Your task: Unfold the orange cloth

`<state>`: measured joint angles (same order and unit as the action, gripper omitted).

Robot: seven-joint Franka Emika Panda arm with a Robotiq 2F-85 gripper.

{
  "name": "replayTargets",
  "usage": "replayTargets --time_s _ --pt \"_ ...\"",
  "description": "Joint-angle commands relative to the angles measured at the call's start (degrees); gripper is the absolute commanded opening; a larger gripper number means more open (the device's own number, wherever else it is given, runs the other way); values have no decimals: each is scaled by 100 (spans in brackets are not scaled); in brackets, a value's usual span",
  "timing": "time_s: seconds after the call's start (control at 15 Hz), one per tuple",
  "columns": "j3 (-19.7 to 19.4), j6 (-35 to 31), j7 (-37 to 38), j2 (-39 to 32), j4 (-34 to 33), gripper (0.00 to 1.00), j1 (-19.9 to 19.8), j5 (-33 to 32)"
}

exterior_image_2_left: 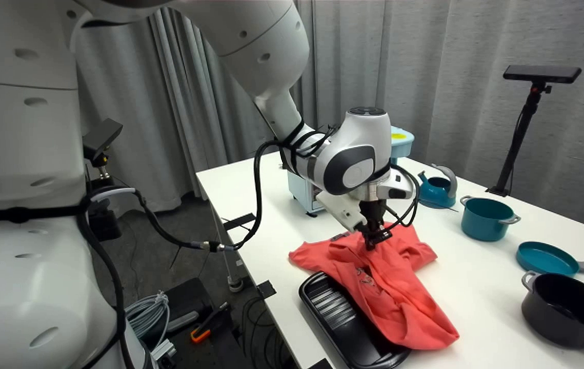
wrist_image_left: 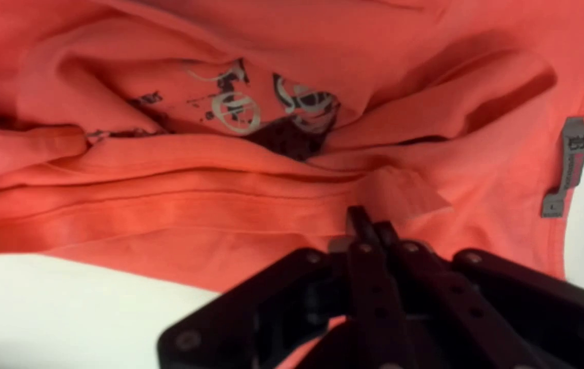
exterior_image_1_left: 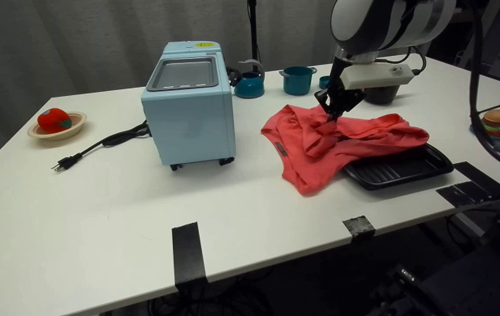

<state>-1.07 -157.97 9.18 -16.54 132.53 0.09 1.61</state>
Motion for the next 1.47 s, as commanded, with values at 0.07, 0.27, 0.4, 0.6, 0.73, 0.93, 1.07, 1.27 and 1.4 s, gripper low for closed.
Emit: replayTargets --time_s 0.07,0.27,0.4,0.6,0.73,0.93,1.07,1.27,1.4 --pt "-1118 -835 1642 -161 -82 1 825 -1389" --pt "-2426 -1190 3012 -380 -272 1 1795 -2402" --pt "-3287 -1278 3875 -608 -468 1 2470 -2916" --pt "-4562 -1268 4819 -210 -299 1 2891 -4191" --pt "-5455 -1207 5496 -313 -474 1 3343 -4837" --pt "-6561 -1076 6441 -561 -722 1 3915 -5585" --pt "-6937 -977 6728 -657 -729 28 4120 -5738" --pt "-7136 -851 6709 -686 -679 51 4231 -5705" --pt "-7174 -815 6563 -552 -605 65 4302 -5665"
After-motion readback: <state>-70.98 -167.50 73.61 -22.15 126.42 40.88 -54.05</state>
